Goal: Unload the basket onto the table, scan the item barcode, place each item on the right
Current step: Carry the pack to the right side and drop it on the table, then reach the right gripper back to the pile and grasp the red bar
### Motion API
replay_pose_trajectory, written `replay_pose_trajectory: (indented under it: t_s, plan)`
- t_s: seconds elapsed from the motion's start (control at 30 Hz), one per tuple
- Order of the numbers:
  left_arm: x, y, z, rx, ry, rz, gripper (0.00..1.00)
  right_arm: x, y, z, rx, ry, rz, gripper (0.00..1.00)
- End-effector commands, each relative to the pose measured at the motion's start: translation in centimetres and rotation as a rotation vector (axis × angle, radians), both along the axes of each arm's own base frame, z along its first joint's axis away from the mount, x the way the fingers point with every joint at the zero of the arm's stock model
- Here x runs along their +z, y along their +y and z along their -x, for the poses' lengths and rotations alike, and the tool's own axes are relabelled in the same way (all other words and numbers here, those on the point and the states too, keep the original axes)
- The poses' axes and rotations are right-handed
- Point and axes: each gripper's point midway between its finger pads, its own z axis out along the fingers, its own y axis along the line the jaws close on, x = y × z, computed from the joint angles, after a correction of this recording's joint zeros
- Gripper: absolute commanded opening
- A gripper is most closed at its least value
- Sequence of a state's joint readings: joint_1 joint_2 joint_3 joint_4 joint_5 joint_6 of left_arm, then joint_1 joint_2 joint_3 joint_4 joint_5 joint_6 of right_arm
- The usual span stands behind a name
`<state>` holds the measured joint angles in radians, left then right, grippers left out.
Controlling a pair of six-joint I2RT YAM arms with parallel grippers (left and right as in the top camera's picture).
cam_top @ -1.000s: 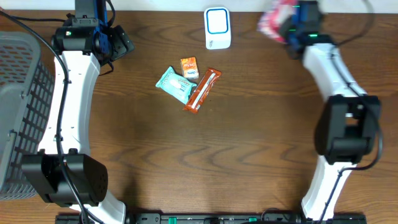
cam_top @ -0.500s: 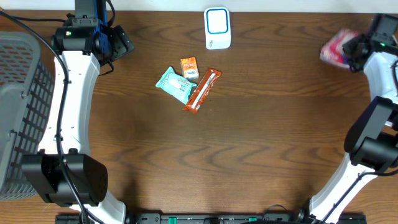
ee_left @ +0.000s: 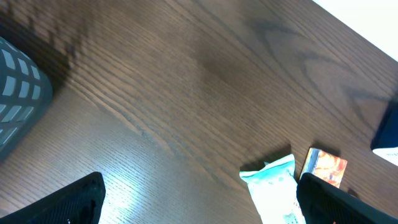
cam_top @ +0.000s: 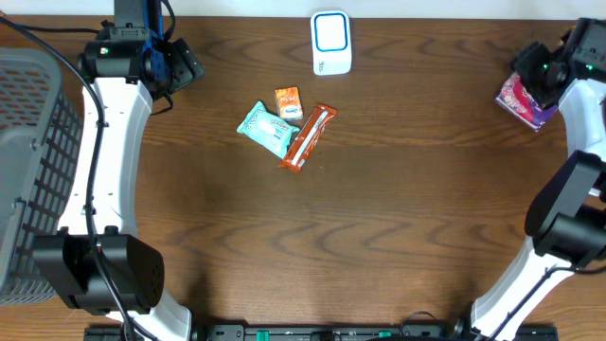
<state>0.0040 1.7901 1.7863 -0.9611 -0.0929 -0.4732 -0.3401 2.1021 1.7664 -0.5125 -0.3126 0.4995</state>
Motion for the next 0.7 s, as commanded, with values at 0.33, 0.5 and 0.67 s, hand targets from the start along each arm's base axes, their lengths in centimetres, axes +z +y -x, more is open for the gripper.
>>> replay_pose_trajectory:
  t_s: [0.33, 0.5, 0.67]
  plan:
    - [-0.2, 0.3, 0.0, 0.004, 0.005, -0.017, 0.98, 0.5, 24.0, 4.7, 0.590, 0.129, -0.109, 0.81]
    - [-0.2, 0.3, 0.0, 0.004, 0.005, -0.017, 0.98, -4.0, 32.3, 7.6, 0.720, 0.243, -0.090, 0.72]
    - [-0.2, 0.3, 0.0, 0.004, 0.005, -0.017, 0.98, -7.0, 38.2, 10.3, 0.745, 0.339, -0.084, 0.68]
